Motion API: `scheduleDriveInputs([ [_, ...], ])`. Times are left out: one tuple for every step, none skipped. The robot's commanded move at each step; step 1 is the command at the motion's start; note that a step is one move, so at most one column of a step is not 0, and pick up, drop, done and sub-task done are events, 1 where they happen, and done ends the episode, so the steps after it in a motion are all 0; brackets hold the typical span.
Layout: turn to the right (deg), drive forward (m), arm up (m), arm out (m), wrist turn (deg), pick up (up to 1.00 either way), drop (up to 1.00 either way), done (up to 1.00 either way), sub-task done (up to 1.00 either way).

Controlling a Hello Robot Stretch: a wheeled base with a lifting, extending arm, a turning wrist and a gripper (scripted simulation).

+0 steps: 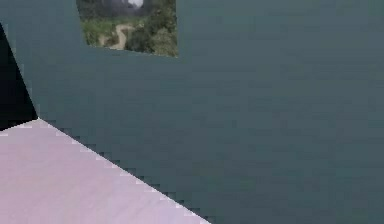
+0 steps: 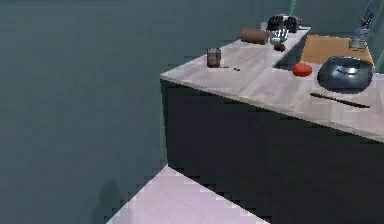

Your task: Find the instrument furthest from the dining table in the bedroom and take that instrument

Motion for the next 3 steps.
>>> scheduleDriveInputs([
  [0.0, 0.7, 0.0, 0.0, 0.0, 0.0, 0.0, 0.0, 0.0],
  [-45.0, 0.0, 0.0, 0.0, 0.0, 0.0, 0.0, 0.0, 0.0],
  [-6.0, 0.0, 0.0, 0.0, 0.0, 0.0, 0.0, 0.0, 0.0],
])
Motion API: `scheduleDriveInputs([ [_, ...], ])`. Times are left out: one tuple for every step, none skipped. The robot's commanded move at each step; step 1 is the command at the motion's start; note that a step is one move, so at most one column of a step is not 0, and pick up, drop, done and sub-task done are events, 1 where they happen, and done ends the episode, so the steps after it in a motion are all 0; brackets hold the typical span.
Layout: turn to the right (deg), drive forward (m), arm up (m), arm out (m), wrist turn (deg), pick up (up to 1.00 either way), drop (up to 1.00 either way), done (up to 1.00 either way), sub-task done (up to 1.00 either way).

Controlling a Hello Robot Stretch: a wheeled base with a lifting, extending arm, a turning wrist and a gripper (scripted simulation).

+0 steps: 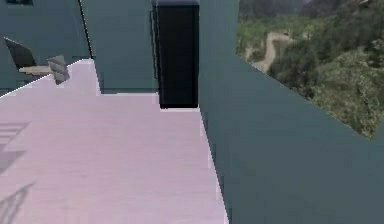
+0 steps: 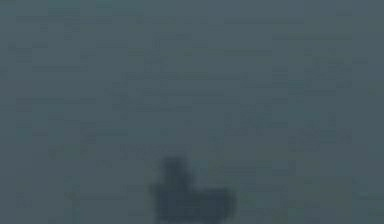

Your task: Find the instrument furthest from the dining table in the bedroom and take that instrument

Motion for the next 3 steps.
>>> scheduleDriveInputs([
  [0.0, 0.75, 0.0, 0.0, 0.0, 0.0, 0.0, 0.0, 0.0],
  [-36.0, 0.0, 0.0, 0.0, 0.0, 0.0, 0.0, 0.0, 0.0],
  [0.0, 1.0, 0.0, 0.0, 0.0, 0.0, 0.0, 0.0, 0.0],
])
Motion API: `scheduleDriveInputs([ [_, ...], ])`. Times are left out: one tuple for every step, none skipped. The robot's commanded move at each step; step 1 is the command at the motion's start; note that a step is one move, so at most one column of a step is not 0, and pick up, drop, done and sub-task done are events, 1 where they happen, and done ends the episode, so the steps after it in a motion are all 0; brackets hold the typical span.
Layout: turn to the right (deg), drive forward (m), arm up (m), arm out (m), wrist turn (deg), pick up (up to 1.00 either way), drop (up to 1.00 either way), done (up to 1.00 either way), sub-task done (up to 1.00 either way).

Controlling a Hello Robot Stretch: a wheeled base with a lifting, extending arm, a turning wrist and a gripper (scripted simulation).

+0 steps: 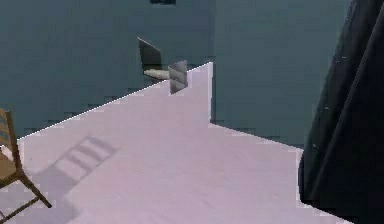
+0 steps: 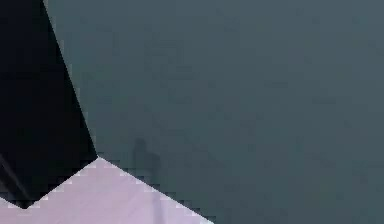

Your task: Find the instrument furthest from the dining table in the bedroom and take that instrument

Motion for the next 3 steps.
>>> scheduleDriveInputs([
  [0.0, 1.0, 0.0, 0.0, 0.0, 0.0, 0.0, 0.0, 0.0],
  [0.0, 1.0, 0.0, 0.0, 0.0, 0.0, 0.0, 0.0, 0.0],
  [-6.0, 0.0, 0.0, 0.0, 0.0, 0.0, 0.0, 0.0, 0.0],
])
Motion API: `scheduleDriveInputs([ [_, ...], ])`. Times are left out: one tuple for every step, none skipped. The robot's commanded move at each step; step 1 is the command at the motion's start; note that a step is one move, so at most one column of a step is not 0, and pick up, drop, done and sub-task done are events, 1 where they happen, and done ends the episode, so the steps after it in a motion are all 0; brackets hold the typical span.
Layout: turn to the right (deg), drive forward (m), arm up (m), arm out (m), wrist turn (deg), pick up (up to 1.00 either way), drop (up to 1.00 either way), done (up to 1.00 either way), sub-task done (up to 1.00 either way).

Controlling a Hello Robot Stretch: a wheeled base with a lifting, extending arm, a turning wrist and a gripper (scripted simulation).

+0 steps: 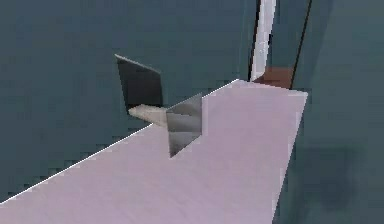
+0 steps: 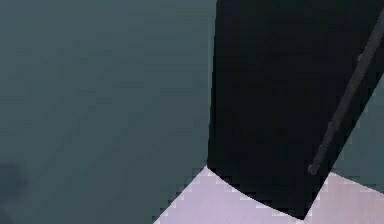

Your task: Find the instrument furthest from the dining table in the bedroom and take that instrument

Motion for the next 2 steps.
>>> scheduleDriveInputs([
  [0.0, 0.4, 0.0, 0.0, 0.0, 0.0, 0.0, 0.0, 0.0],
  [15.0, 0.0, 0.0, 0.0, 0.0, 0.0, 0.0, 0.0, 0.0],
])
